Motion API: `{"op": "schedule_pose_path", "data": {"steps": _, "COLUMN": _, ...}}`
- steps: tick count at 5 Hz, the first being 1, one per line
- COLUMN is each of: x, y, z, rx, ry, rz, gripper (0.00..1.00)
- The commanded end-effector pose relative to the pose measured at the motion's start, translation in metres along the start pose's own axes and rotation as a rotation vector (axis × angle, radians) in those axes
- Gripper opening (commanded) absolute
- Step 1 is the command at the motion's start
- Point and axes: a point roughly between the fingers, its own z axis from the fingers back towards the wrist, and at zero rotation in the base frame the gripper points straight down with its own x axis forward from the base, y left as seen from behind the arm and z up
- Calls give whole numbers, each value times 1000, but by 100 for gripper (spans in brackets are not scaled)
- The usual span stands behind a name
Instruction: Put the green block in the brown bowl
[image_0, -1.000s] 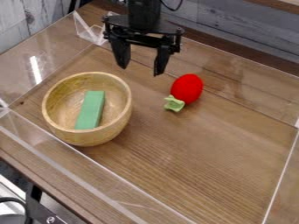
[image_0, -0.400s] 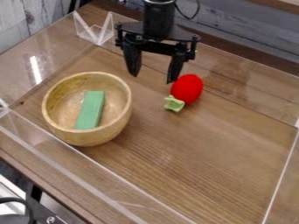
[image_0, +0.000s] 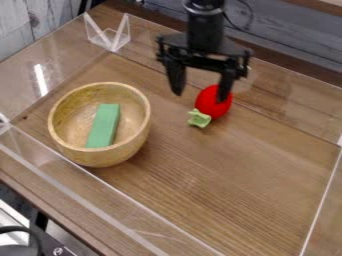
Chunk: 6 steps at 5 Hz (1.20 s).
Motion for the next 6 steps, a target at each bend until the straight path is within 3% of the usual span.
{"op": "schedule_pose_path", "data": {"steps": 1, "x": 12, "y": -21, "z": -6, "rx": -60, "ry": -77, "rz": -96, "gripper": 100}}
{"op": "schedule_pose_path", "data": {"steps": 2, "x": 9, "y": -20, "z": -21, "rx": -90, "ry": -85, "rz": -115, "gripper": 100}}
{"op": "schedule_pose_path", "data": {"steps": 4, "x": 21, "y": -4, "z": 17, "rx": -83, "ry": -108, "rz": 15, "gripper": 100}}
{"op": "schedule_pose_path", "data": {"steps": 5, "x": 23, "y": 5, "z": 20, "rx": -103, "ry": -129, "rz": -11, "gripper": 100}}
{"op": "schedule_pose_path", "data": {"steps": 6, "x": 25, "y": 10, "z": 11, "rx": -105, "ry": -136, "rz": -36, "gripper": 100}}
